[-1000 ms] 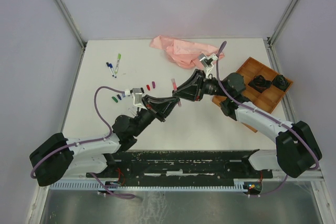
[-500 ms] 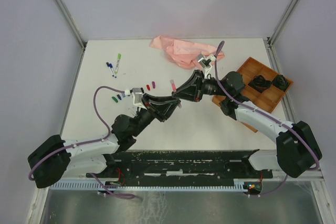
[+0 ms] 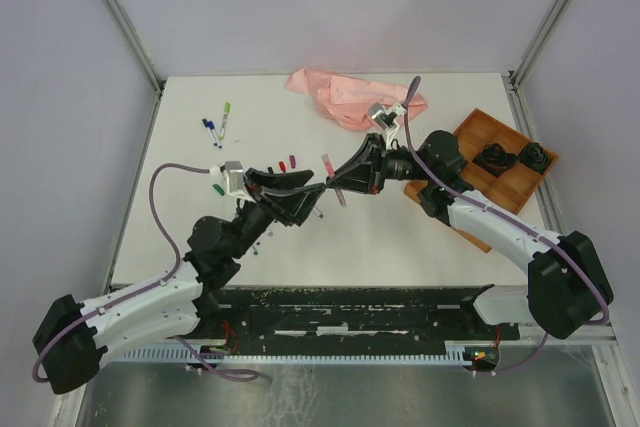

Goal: Open the pen caps
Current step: Open the pen cap from the pen.

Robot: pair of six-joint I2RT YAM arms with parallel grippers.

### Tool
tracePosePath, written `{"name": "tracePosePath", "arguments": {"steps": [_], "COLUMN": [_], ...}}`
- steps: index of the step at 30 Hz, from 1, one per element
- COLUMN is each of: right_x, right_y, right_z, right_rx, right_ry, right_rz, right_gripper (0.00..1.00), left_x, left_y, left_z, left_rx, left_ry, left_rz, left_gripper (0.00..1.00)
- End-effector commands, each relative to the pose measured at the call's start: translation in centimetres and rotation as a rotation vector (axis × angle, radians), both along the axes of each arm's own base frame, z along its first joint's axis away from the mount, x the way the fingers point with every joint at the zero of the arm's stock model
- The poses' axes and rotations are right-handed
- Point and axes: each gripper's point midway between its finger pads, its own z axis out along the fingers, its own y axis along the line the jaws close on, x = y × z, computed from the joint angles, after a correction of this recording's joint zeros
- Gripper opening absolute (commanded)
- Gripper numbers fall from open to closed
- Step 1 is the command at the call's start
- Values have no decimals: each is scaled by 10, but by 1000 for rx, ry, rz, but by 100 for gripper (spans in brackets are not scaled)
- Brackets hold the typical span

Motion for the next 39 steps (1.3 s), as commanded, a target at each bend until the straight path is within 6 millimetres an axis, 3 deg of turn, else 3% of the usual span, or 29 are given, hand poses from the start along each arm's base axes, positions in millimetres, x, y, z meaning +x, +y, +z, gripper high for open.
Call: {"name": "tracePosePath", "arguments": {"steps": [1,5,14,24,28,36,39], "right_x": [-1,1,6,10,12,14,15], "right_y": [1,1,2,3,3,3,3], "right_z": [14,10,1,-7,-9,-13,-15], "right_rx": [-6,-26,-61,-93,-103,-124,-133], "right_ry": [-59,-62,-48,-40,-37,-35,-34], "right_rz": [7,0,-14,-28,-35,-45,-48], "right_gripper": [0,0,0,0,0,0,0], "left_x": [21,35,38,48,49,54,57], "left_y": [6,5,-5,-23,-27,-38,-37], "left_z": [16,20,31,15,10,-7,-10], "left_rx": [-19,-68,-90,-33,-13,53,76], "left_ry": [94,182,216,295,306,347,350], "left_rz": [-9,-64,-103,-132,-140,-159,-138], "left_gripper": [72,70,61,34,30,31,13]}}
